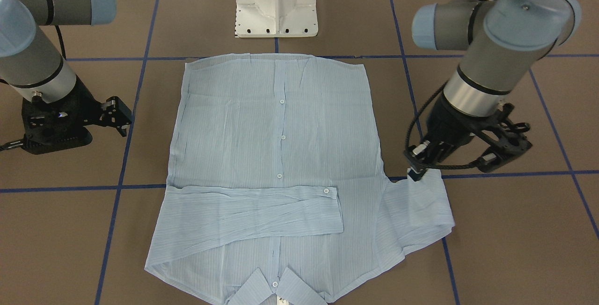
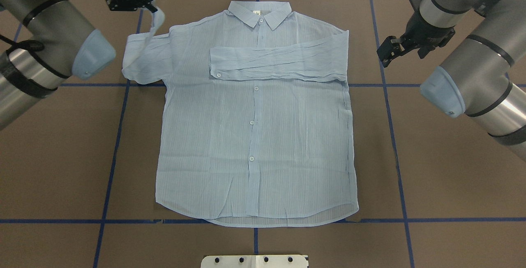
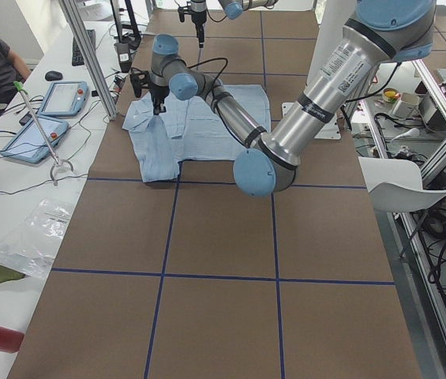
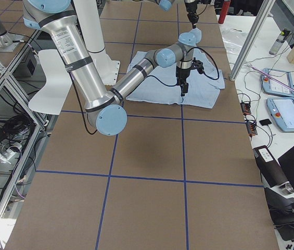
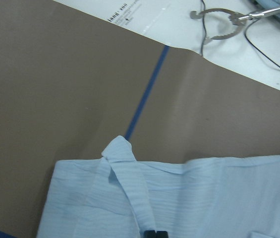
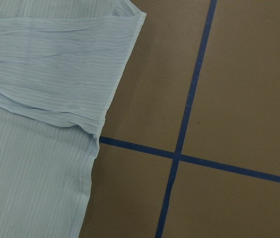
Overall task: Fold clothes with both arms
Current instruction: 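Fold the held sleeve across the shirt front with the left gripper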
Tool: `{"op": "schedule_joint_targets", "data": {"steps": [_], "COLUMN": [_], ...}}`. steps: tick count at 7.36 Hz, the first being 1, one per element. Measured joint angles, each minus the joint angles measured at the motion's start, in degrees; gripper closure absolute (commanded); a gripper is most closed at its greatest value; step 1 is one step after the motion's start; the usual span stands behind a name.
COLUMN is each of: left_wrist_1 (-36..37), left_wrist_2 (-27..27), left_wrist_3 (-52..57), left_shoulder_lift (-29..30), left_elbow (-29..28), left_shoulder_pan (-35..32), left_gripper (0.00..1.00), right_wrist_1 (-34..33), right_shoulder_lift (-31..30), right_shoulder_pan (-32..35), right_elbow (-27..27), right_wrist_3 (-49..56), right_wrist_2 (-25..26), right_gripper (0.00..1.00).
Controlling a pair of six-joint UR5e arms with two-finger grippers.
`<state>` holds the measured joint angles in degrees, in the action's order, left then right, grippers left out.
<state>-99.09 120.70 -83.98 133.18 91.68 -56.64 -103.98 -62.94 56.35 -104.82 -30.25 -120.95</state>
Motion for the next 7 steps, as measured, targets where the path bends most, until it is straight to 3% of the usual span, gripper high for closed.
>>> {"op": "schedule_joint_targets", "data": {"steps": [2, 5, 7], "left_wrist_1": [-0.96, -8.57, -13.45], "left_wrist_2": [4.19, 3.62, -0.9], "left_wrist_3": [-13.0, -19.58, -21.04], "left_shoulder_lift": [10.24, 12.44, 12.34], "left_elbow": [-3.07, -9.21, -13.58], "left_shoulder_pan": [3.47, 10.06, 14.08], "left_gripper": [1.0, 1.0, 1.0], "right_wrist_1": [0.16, 0.5, 0.58], "right_shoulder_lift": [-0.44, -0.62, -0.73], "right_shoulder_pan": [0.12, 0.09, 0.08], "right_elbow": [0.42, 1.22, 1.27], "right_wrist_3": [0.01, 0.01, 0.01], "right_wrist_2": [0.07, 0.1, 0.1], "right_gripper": [0.0, 0.0, 0.0]}}
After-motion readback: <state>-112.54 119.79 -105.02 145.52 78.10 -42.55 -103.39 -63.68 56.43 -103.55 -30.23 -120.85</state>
